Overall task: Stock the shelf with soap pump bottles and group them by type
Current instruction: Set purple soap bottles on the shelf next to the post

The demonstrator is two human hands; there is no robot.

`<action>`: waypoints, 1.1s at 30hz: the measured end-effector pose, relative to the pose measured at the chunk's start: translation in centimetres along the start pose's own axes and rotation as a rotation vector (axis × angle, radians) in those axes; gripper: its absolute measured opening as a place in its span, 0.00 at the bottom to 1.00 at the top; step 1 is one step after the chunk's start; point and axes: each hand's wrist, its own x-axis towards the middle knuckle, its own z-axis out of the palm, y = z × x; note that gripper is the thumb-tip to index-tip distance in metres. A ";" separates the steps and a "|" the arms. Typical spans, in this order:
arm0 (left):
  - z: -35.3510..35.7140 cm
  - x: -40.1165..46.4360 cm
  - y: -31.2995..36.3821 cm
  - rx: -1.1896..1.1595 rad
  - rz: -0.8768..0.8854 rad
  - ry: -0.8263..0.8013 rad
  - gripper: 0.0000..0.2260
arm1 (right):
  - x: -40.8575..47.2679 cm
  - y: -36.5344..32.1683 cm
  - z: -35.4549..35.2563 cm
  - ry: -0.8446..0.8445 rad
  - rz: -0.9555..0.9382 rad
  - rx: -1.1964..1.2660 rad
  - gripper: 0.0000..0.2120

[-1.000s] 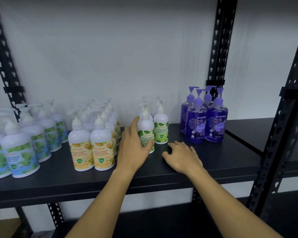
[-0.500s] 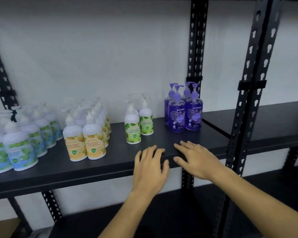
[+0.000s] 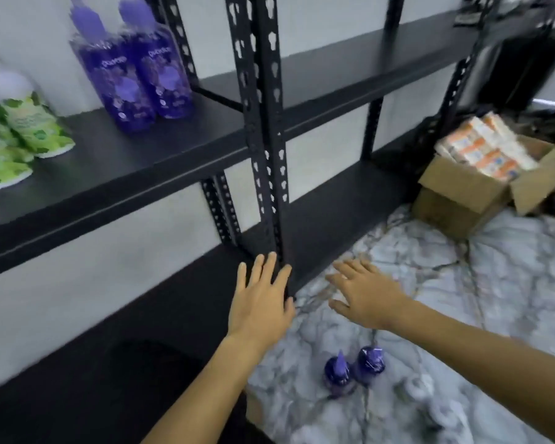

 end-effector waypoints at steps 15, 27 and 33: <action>16.8 4.1 11.0 -0.145 0.302 -0.630 0.19 | -12.0 6.3 22.1 -0.391 0.705 0.400 0.28; 22.8 3.4 15.2 -0.004 0.429 -0.538 0.15 | -15.2 6.1 28.0 -0.147 1.159 0.779 0.24; 24.0 3.6 13.3 0.104 0.430 -0.544 0.20 | -15.1 7.2 28.5 -0.070 1.217 0.871 0.21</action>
